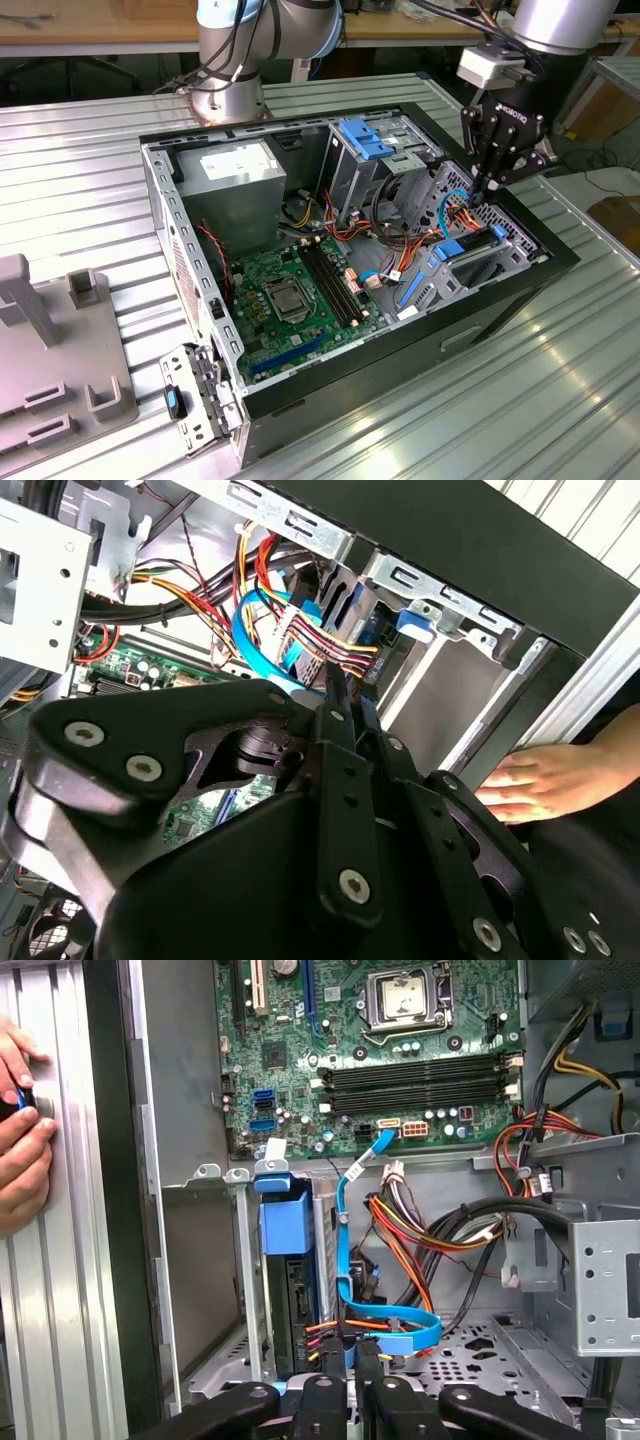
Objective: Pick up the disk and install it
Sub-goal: 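Insert the second disk wire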
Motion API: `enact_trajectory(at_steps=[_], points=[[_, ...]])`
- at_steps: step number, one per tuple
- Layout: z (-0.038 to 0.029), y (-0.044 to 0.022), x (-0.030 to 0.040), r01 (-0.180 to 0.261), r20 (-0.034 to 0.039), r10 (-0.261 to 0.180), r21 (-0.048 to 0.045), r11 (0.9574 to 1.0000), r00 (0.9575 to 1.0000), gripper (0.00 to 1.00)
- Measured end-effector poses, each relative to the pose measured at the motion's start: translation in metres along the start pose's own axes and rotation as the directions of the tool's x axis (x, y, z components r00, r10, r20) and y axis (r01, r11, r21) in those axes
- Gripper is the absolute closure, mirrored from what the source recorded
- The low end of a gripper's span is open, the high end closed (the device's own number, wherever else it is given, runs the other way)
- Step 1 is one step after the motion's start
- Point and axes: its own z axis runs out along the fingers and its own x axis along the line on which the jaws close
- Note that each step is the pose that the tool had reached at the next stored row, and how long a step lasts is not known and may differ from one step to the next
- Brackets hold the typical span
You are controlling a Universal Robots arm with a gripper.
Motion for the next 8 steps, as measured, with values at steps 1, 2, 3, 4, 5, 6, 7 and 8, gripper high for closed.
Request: enact_trajectory(at_steps=[1, 2, 3, 4, 5, 6, 7, 8], points=[[-0.0001, -0.0001, 0.0003, 0.000, -0.0002, 0.000, 0.0000, 1.0000, 1.0000, 0.84], [0.0001, -0.0001, 0.0006, 0.000, -0.0001, 0.000, 0.0000, 1.0000, 1.0000, 0.84], [0.0001, -0.0003, 0.0009, 0.000, -0.0017, 0.000, 0.0001, 1.0000, 1.0000, 0.82], [0.0000, -0.0009, 0.0009, -0.001, -0.0017, 0.001, -0.0010, 1.0000, 1.0000, 0.82], [-0.0008, -0.0016, 0.0010, -0.002, -0.0022, 0.002, -0.0058, 1.0000, 1.0000, 0.76], [-0.0015, -0.0020, 0.0011, -0.002, -0.0023, 0.002, -0.0106, 0.9999, 1.0000, 0.76], [-0.0024, -0.0024, 0.0013, -0.002, -0.0027, 0.002, -0.0159, 0.9999, 1.0000, 0.76], [-0.0035, -0.0029, 0.0014, -0.001, -0.0032, 0.001, -0.0235, 0.9997, 1.0000, 0.76]])
